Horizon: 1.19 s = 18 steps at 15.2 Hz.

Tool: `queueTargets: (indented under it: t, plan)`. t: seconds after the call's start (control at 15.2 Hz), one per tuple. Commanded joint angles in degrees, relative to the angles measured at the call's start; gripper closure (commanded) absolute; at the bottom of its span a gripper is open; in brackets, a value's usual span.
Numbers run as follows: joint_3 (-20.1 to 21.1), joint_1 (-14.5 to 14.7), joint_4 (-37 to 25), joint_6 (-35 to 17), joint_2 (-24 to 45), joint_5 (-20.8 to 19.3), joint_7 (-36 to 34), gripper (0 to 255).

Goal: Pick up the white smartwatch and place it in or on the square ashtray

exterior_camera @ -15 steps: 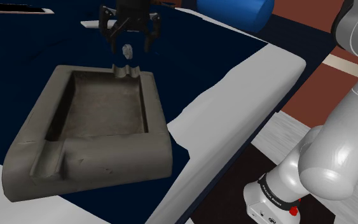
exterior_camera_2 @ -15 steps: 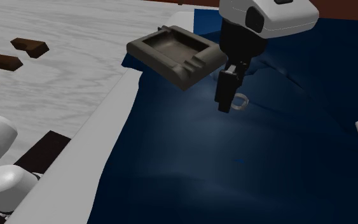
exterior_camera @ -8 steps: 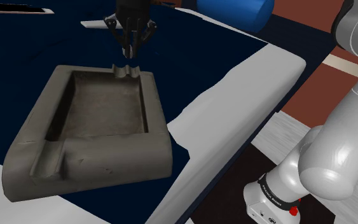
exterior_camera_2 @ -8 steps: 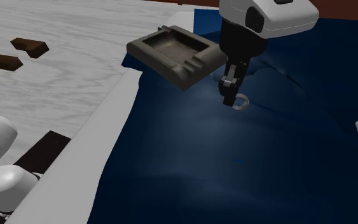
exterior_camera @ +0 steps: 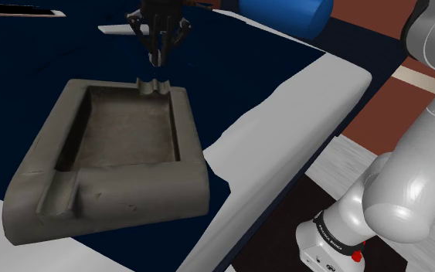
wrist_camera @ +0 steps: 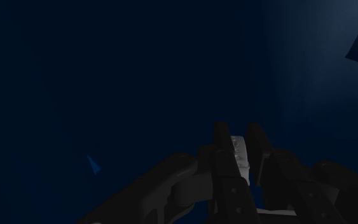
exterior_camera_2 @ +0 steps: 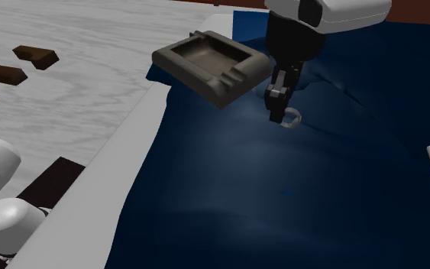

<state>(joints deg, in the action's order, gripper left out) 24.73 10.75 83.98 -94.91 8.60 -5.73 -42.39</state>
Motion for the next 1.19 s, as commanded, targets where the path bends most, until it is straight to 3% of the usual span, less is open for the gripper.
queueTargets:
  t: [0.0, 0.66, 1.12]
  plan:
    - [0.07, 0.18, -1.91, 1.54, 0.42, -0.19, -0.08, 255]
    - [0.47, 1.75, -14.69, 10.95, 4.14, -1.92, -0.53, 255]
    - [0.75, 4.25, -27.39, 19.13, 9.01, -4.41, -1.00, 255]
